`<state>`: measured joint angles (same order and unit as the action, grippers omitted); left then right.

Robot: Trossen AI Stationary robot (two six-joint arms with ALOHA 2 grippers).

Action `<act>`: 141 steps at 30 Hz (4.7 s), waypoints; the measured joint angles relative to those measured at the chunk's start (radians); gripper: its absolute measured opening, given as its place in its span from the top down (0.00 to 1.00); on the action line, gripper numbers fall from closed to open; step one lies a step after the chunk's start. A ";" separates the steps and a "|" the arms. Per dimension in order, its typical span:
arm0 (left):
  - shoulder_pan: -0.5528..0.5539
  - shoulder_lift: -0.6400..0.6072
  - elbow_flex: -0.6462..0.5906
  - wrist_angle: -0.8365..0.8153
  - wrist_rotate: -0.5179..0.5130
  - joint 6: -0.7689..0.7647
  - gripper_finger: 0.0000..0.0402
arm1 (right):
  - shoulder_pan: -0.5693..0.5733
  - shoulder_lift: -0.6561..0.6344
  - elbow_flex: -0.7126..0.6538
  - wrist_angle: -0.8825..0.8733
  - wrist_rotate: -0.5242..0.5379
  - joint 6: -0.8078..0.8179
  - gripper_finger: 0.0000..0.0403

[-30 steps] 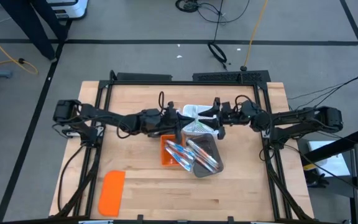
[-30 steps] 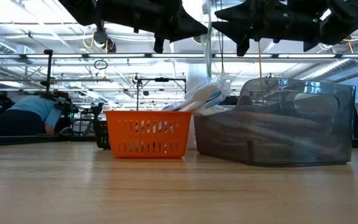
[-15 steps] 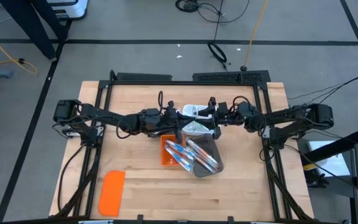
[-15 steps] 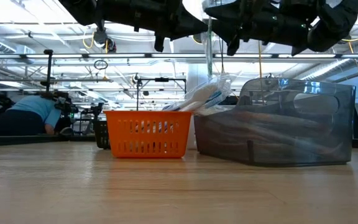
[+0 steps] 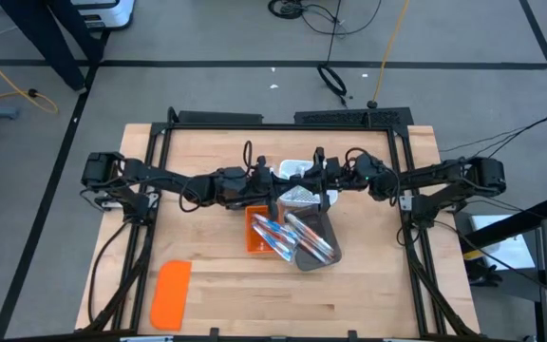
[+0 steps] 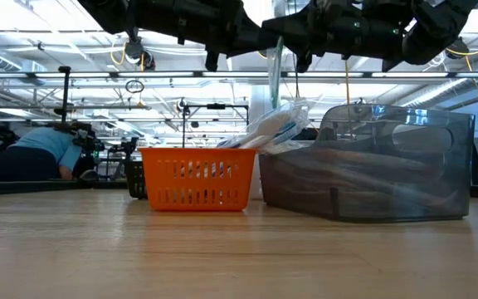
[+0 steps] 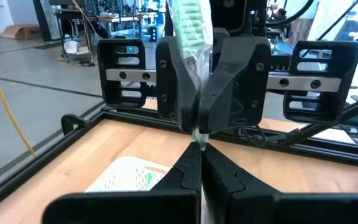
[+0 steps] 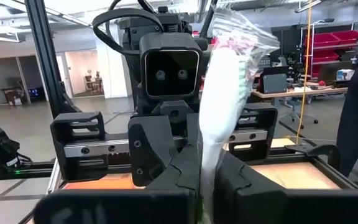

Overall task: Pick & Place Toothbrushes
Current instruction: Put the green toothbrush into the white bin, then return to Home Position

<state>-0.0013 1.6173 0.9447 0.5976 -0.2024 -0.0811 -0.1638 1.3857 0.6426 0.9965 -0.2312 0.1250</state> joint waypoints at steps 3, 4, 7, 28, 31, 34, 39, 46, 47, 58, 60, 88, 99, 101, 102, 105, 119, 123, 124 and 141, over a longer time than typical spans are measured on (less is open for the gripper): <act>0.000 0.000 0.000 0.000 -0.003 0.000 0.99 | 0.000 0.000 0.000 -0.007 0.000 -0.005 0.99; 0.000 0.000 0.000 0.000 -0.004 0.000 0.99 | 0.000 0.000 0.000 -0.007 0.000 -0.006 0.99; 0.001 0.000 0.000 -0.001 -0.008 0.000 0.97 | 0.000 0.000 0.000 -0.014 -0.005 -0.006 0.99; 0.000 -0.147 0.002 -0.347 -0.255 0.110 0.54 | -0.095 -0.124 0.000 -0.287 -0.010 -0.006 0.99; 0.000 -0.198 0.001 -0.461 -0.255 0.097 0.53 | -0.112 -0.163 0.000 -0.396 -0.008 -0.006 0.99; 0.000 -0.228 0.001 -0.529 -0.254 0.077 0.53 | -0.130 -0.184 0.000 -0.474 -0.004 -0.004 0.99; 0.000 -0.235 0.001 -0.552 -0.254 0.052 0.53 | -0.169 -0.185 0.000 -0.538 -0.004 0.001 0.99; 0.000 -0.227 0.001 -0.555 -0.254 0.046 0.53 | -0.222 -0.185 -0.001 -0.632 -0.004 -0.006 0.99; 0.000 -0.228 0.001 -0.550 -0.254 0.046 0.53 | -0.227 -0.186 0.000 -0.651 -0.004 -0.006 0.99; 0.000 -0.228 0.001 -0.550 -0.253 0.041 0.53 | -0.229 -0.185 0.000 -0.768 -0.002 -0.007 0.99; 0.000 -0.228 0.001 -0.551 -0.252 0.041 0.53 | -0.229 -0.180 -0.001 -0.770 -0.002 -0.009 0.97; 0.029 -0.362 -0.028 -0.885 -0.302 -0.085 0.53 | -0.222 -0.246 -0.021 -0.927 -0.105 -0.037 0.59; 0.031 -0.960 -0.452 -0.748 -0.341 -0.108 0.53 | -0.105 -0.697 -0.422 -0.535 -0.166 0.092 0.62; 0.024 -1.062 -0.527 -0.737 -0.342 -0.119 0.53 | -0.080 -0.767 -0.503 -0.415 -0.165 0.108 0.62; 0.019 -1.104 -0.562 -0.736 -0.342 -0.120 0.53 | -0.069 -0.798 -0.547 -0.359 -0.165 0.111 0.61; 0.007 -1.226 -0.648 -0.725 -0.341 -0.123 0.53 | -0.054 -0.883 -0.620 -0.271 -0.162 0.116 0.61; -0.015 -1.477 -0.899 -0.610 -0.300 -0.064 0.53 | -0.037 -0.948 -0.626 -0.407 -0.162 0.091 0.61; -0.015 -1.473 -0.898 -0.611 -0.303 -0.023 0.53 | -0.037 -0.943 -0.627 -0.414 -0.163 0.099 0.62; -0.015 -1.472 -0.898 -0.621 -0.302 -0.022 0.53 | -0.037 -0.943 -0.627 -0.412 -0.163 0.098 0.62; -0.015 -1.467 -0.896 -0.590 -0.299 -0.032 0.53 | -0.020 -1.296 -0.629 -0.617 -0.163 0.099 0.61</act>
<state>-0.0166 0.1502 0.0483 0.0073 -0.5010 -0.1126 -0.1837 0.0894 0.0139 0.3796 -0.3946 0.2236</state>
